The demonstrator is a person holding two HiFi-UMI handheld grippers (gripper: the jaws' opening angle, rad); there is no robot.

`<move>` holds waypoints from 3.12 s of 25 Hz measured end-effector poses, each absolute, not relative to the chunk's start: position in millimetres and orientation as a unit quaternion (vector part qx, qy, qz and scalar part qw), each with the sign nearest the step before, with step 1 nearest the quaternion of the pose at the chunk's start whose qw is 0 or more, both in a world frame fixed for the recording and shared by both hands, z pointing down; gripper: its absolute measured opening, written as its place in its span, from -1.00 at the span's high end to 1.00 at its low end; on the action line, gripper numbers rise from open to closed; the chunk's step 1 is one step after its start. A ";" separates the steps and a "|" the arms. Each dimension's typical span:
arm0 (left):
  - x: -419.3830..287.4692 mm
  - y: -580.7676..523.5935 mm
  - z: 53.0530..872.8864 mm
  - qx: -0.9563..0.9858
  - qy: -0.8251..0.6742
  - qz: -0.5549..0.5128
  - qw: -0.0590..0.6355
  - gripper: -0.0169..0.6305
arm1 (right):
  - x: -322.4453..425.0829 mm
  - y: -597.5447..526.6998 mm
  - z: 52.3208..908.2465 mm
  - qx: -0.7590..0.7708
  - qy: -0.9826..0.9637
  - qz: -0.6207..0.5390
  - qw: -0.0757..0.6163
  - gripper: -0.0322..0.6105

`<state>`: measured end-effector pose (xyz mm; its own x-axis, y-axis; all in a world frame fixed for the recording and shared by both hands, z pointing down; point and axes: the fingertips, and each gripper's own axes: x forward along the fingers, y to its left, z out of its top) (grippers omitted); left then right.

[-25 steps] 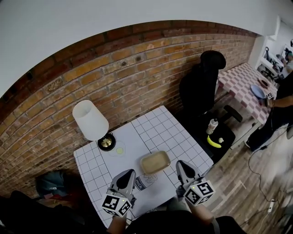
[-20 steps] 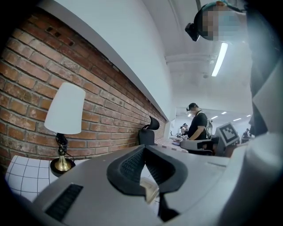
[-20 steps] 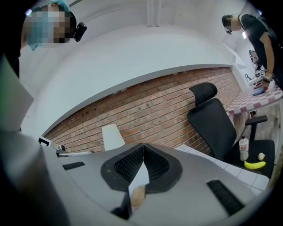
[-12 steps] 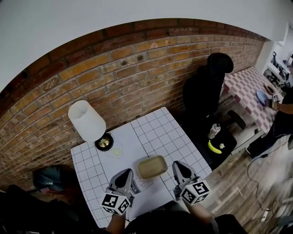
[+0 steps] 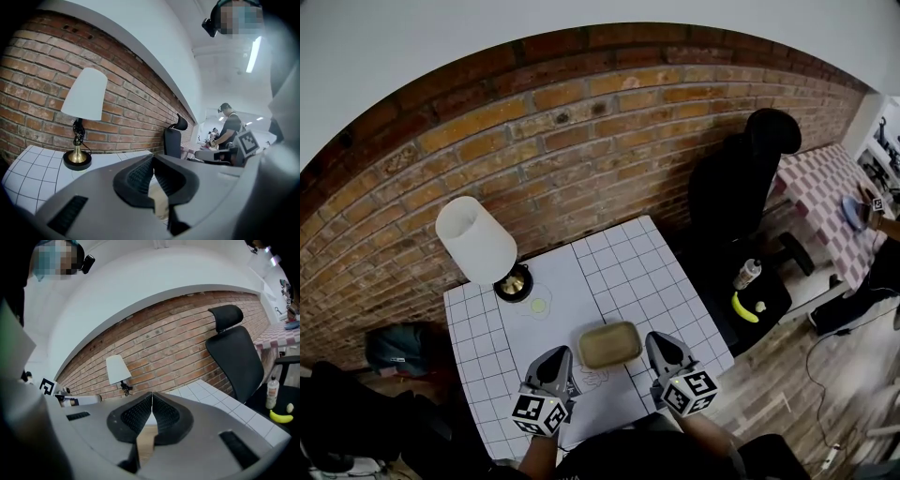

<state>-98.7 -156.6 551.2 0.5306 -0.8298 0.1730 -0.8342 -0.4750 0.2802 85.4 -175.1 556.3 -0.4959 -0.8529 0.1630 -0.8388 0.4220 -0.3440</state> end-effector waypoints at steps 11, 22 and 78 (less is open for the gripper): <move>-96.8 -160.3 609.1 0.836 -0.492 0.048 0.240 0.91 | 78.4 -182.8 612.3 -0.478 0.841 -0.251 -0.036 0.89; -98.1 -168.9 641.6 0.821 -0.491 0.067 0.284 0.74 | 80.0 -184.0 654.7 -0.476 0.821 -0.306 -0.072 0.54; -90.4 -185.6 614.2 0.826 -0.472 0.028 0.307 0.55 | 63.5 -201.1 603.7 -0.456 0.839 -0.296 -0.005 0.70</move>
